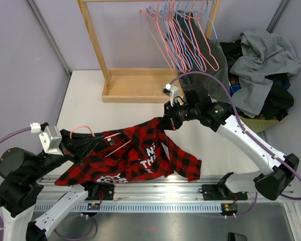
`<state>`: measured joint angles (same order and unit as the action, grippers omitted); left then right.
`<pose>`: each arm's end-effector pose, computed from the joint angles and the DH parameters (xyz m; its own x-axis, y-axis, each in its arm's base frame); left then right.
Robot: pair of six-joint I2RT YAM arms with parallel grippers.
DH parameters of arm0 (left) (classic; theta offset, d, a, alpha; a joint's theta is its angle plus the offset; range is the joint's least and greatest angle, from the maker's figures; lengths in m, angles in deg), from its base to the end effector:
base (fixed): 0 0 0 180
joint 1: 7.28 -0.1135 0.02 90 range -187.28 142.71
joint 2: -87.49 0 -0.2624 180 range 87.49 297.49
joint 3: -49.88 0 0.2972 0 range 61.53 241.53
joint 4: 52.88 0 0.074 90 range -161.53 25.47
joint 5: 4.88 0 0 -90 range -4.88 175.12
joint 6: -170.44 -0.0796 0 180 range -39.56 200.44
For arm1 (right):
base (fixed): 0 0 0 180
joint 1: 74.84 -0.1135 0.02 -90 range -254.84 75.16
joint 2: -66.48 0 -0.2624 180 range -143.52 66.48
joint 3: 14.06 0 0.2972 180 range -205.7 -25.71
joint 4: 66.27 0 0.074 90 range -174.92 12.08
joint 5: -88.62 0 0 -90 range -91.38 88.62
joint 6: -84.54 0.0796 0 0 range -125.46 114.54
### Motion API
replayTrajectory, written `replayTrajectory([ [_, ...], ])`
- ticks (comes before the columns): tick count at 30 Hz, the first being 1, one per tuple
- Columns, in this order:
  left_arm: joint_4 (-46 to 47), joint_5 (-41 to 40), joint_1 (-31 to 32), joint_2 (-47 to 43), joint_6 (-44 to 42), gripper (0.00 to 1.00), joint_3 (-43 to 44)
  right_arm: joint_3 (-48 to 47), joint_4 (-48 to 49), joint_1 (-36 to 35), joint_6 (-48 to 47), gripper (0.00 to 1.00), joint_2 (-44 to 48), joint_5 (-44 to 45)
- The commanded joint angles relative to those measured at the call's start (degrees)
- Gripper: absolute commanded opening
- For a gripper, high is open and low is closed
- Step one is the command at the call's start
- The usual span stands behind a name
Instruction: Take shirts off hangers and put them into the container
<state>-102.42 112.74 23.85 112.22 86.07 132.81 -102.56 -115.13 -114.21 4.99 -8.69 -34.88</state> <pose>0.0504 -0.0735 0.4976 0.0448 -0.1286 -0.9907 0.8589 0.5114 -0.0275 0.2476 0.2600 0.3541 -0.6007 -0.2973 -0.7421 -0.7802 0.4206 0.4630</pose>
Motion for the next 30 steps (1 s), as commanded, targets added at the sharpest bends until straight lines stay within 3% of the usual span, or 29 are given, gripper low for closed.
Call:
replayTrajectory([
  [1,0.03,-8.49,-0.20,0.22,0.18,0.00,3.24,-0.92,1.35,-0.26,-0.09,0.00,1.34,2.64],
  [4,-4.54,-18.26,-0.20,1.81,-1.23,0.00,4.38,-1.01,0.56,-0.18,-0.26,0.00,4.06,6.15],
  [5,-5.69,-25.09,-0.20,2.51,-1.41,0.00,4.47,-0.75,0.65,-0.26,-0.09,0.00,5.03,9.12],
  [8,-8.34,-32.69,-0.20,3.04,-3.42,0.00,3.17,0.13,1.00,-0.26,1.14,0.00,9.42,18.15],
  [10,-9.65,-33.24,-0.20,2.95,-4.22,0.00,2.54,0.74,2.05,-0.26,2.10,0.00,12.58,23.01],
  [19,-14.83,-13.14,-0.20,0.06,-8.96,0.00,4.99,0.22,0.22,-0.18,8.33,0.00,12.70,54.65],
  [23,-18.79,-10.57,-0.02,-0.21,-11.07,0.00,9.22,-0.22,-1.99,0.52,12.04,0.00,12.25,70.98],
  [27,-20.12,-6.19,0.77,-1.18,-11.95,0.00,9.66,0.74,-1.90,1.93,13.97,0.00,14.27,76.73],
  [30,-22.48,3.99,1.38,-0.13,-13.36,0.00,10.54,1.62,-1.46,3.25,14.06,0.00,15.06,76.04],
])
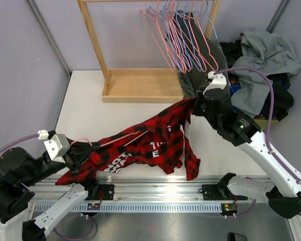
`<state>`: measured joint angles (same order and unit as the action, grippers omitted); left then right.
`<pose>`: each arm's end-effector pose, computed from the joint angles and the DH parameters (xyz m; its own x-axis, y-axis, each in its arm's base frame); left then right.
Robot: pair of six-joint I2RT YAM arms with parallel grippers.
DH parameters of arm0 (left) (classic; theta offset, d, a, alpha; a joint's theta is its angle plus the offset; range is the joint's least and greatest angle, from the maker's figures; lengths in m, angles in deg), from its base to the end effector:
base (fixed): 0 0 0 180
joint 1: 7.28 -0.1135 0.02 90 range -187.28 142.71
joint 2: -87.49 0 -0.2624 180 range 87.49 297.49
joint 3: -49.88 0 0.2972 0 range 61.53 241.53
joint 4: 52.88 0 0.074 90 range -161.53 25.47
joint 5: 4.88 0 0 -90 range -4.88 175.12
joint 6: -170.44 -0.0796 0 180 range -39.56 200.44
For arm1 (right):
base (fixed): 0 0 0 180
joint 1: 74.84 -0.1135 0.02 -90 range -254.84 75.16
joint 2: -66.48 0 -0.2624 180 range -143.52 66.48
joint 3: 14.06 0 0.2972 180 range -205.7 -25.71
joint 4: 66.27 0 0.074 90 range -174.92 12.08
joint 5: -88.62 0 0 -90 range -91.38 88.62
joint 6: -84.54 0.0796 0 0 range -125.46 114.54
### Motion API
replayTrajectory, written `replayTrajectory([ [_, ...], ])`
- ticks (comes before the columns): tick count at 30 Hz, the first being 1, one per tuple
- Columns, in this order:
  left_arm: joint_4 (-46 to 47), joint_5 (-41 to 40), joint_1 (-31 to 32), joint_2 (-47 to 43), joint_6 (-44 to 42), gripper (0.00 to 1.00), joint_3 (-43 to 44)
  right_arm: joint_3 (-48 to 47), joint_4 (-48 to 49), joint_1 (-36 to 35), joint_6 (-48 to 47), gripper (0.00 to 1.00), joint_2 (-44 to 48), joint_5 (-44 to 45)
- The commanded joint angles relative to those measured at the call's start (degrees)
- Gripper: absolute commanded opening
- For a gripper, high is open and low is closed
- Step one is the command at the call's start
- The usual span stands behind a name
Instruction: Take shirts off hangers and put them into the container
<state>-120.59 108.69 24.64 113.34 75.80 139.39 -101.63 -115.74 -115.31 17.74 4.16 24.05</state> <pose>0.0361 -0.0600 0.4839 0.0068 0.0831 -0.9965 0.8253 0.5622 0.0525 0.2504 0.1687 0.4128 -0.4004 0.1260 -0.9076 -0.1420 0.9700 0.1974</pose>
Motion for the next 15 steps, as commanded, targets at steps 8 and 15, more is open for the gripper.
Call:
replayTrajectory([
  [8,-7.94,20.71,2.18,0.88,-5.47,0.00,5.19,1.56,0.46,5.40,2.02,0.00,-0.95,5.79],
  [15,25.21,18.02,2.18,-6.68,10.41,0.00,-7.34,5.61,8.28,2.70,-0.07,0.00,-10.08,-20.67],
])
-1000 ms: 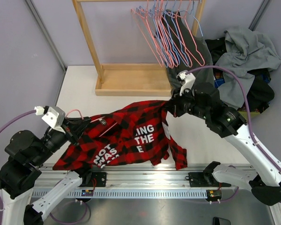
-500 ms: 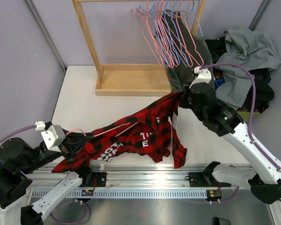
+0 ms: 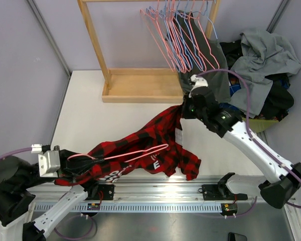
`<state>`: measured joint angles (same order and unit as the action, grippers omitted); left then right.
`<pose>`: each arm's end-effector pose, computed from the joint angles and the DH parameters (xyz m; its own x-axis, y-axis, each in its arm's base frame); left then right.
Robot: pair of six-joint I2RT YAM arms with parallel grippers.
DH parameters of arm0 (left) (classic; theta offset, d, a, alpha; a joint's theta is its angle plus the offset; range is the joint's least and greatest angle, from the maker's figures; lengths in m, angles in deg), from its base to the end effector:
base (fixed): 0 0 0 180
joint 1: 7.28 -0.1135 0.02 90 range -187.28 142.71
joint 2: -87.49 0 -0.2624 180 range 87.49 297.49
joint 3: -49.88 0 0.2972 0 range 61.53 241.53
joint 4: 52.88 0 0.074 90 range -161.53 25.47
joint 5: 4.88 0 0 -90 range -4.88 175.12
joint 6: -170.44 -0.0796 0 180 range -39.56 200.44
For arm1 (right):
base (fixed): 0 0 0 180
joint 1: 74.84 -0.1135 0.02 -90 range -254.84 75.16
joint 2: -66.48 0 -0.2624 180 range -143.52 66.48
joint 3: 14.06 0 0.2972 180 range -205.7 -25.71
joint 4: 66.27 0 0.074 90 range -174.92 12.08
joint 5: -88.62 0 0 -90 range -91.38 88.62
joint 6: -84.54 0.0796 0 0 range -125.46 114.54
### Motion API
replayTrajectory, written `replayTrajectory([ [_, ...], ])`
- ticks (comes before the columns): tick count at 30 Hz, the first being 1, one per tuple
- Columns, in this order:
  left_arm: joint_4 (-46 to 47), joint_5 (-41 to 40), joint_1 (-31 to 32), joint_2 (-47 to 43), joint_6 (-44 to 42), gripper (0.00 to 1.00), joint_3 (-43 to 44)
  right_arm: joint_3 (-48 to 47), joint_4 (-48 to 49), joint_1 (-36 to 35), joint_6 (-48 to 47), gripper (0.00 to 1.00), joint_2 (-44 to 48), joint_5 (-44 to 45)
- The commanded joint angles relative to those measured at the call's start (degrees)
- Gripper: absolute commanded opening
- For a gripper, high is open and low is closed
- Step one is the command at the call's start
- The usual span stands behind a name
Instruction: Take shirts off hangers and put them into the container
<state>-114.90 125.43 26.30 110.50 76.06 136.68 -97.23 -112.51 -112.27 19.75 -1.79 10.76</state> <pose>0.0085 -0.0674 0.4869 0.0990 0.0042 -0.9951 0.9557 0.2781 0.0963 0.2800 0.1932 0.3547 -0.5660 0.0912 -0.8193 -0.2326 0.9358 0.2648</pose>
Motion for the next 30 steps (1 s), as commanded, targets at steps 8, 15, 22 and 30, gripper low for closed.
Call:
replayTrajectory([
  [8,39.98,-16.92,0.69,-5.07,19.23,0.00,-16.70,1.21,9.10,-9.94,-5.52,0.00,-13.45,-16.79],
  [15,42.29,-34.86,0.69,-4.02,17.15,0.00,-19.70,-0.28,3.75,-13.55,-7.89,0.07,-17.25,-14.26],
  [22,24.03,-20.74,0.69,3.09,6.94,0.00,-6.09,-0.71,-3.27,-13.55,-11.50,0.65,-6.28,-1.69],
  [30,10.39,-1.85,0.69,9.51,-1.50,0.00,-0.54,-8.09,-12.52,-13.55,-16.95,0.87,7.00,5.79],
])
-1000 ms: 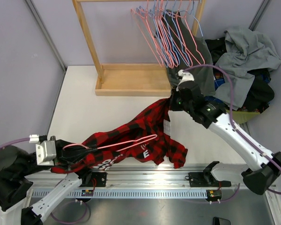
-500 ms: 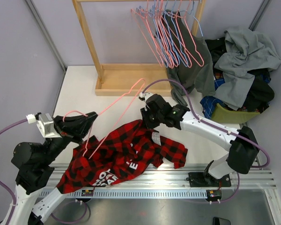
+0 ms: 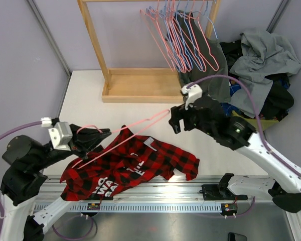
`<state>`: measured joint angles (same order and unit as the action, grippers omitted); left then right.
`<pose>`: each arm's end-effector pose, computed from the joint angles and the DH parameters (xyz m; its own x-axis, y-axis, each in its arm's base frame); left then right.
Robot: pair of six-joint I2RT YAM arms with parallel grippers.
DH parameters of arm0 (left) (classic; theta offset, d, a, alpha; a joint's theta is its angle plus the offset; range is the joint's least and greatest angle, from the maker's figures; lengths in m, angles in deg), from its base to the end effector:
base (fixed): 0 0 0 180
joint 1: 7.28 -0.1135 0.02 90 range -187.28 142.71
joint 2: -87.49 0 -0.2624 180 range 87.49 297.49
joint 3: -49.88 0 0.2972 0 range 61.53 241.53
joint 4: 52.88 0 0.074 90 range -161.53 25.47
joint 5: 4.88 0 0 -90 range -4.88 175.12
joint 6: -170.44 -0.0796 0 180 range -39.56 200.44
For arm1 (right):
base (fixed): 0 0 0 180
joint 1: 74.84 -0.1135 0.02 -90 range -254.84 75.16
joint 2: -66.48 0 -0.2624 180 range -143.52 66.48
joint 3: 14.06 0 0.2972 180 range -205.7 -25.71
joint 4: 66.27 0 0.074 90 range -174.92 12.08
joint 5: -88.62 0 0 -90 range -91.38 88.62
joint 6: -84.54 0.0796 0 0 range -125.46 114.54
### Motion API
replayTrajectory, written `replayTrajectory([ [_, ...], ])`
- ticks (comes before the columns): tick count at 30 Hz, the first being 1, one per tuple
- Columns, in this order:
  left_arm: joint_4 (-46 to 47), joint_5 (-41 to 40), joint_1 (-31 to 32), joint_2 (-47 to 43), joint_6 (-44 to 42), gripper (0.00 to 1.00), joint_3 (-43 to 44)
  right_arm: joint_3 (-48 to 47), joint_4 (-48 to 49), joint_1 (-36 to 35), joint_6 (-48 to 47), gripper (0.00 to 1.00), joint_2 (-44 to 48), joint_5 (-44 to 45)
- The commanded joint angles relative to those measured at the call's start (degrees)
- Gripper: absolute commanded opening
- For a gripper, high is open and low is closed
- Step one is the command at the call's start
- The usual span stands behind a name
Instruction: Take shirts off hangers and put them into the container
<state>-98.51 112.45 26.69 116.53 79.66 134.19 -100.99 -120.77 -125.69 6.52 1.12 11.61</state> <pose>0.0647 -0.0876 0.5094 0.1507 -0.0870 -0.9847 0.8698 0.4851 0.0903 0.2122 0.2324 0.3789 -0.4679 -0.2543 -0.8464 -0.5514 0.8324 0.0547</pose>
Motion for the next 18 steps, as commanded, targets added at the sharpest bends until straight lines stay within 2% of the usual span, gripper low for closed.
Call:
replayTrajectory([
  [1,-6.45,12.21,0.30,4.53,-5.46,0.00,2.39,-5.04,-4.69,-0.13,-3.99,0.88,5.32,4.50],
  [2,-7.15,13.09,0.30,5.84,-6.77,0.00,2.48,-5.57,-5.22,-0.13,-4.43,0.92,7.42,4.15],
  [4,-7.33,14.77,0.30,7.26,-8.18,0.00,2.40,-7.59,-6.10,-0.13,-5.04,0.94,9.28,2.13],
  [8,-6.37,18.53,0.30,12.52,-9.68,0.00,3.27,-9.09,-6.19,-0.13,-6.36,0.94,12.36,-4.98],
  [14,-4.61,23.72,0.12,17.71,-10.21,0.00,6.60,-6.90,-3.91,-0.13,-6.98,0.93,12.19,-21.76],
  [18,-4.87,28.74,-0.05,21.58,-10.12,0.00,10.12,-5.75,-3.99,-0.13,-7.77,0.92,10.08,-26.43],
])
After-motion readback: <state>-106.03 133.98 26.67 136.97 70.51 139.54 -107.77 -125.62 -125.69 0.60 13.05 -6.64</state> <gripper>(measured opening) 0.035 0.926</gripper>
